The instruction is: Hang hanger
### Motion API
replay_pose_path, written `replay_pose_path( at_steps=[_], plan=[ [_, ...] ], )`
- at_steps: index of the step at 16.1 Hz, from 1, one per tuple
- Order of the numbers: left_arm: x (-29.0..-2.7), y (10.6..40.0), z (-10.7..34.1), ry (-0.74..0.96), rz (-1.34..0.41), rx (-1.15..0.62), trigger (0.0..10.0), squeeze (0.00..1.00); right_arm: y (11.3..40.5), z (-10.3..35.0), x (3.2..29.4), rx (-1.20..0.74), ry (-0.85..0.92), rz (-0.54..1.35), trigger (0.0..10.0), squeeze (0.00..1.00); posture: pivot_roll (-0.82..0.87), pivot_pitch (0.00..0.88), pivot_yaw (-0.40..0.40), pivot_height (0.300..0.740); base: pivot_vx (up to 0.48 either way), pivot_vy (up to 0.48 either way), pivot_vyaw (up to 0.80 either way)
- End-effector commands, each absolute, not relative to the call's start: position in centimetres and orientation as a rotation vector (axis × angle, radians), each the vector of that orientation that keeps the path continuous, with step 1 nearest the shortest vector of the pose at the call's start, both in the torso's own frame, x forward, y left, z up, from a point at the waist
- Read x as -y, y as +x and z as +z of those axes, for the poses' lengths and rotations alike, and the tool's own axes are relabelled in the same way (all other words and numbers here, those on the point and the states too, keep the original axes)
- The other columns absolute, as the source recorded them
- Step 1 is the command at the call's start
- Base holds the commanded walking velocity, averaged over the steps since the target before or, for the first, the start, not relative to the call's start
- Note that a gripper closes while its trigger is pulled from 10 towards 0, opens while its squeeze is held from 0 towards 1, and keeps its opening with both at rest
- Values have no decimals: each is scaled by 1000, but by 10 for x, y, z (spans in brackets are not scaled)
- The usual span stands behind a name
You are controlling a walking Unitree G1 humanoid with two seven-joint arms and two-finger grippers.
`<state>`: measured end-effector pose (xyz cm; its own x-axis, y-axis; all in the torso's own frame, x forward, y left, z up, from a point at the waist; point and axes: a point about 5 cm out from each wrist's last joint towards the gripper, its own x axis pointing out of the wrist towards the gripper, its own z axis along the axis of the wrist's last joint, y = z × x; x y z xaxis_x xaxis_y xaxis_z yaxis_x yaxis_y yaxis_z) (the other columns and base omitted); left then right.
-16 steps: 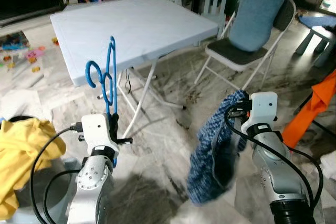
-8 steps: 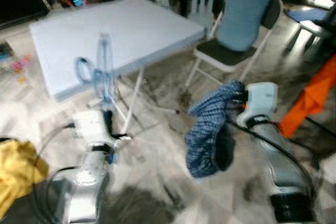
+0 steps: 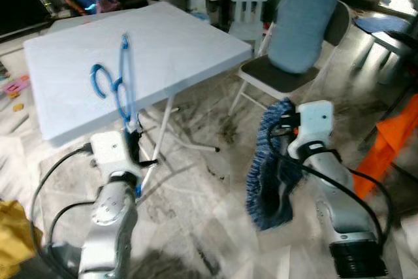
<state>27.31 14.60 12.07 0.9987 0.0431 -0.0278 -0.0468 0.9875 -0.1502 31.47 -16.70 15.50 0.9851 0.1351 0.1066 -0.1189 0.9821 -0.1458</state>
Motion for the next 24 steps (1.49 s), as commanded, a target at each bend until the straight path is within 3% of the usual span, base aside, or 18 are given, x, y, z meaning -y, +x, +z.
replay_pose_path(
  at_steps=[1,7,16,19,24],
  plan=[
    [-157,272,124,-145,92,-11,10000,0,315,164,156,154,-125,163,10000,0,-113,19,62,740,390,0,781],
    [-156,275,131,-151,105,11,10000,0,317,169,154,170,-114,177,10000,0,-117,21,62,740,393,0,635],
    [-154,278,133,-162,100,17,10000,0,320,171,157,166,-102,128,10000,0,-118,19,61,740,397,0,0],
    [-154,279,136,-158,95,27,10000,0,325,180,153,207,-180,114,10000,0,-119,12,64,740,400,0,0],
    [-152,280,137,-156,102,35,10000,0,323,179,150,197,-164,195,10000,0,-123,6,64,740,400,0,0]
  ],
)
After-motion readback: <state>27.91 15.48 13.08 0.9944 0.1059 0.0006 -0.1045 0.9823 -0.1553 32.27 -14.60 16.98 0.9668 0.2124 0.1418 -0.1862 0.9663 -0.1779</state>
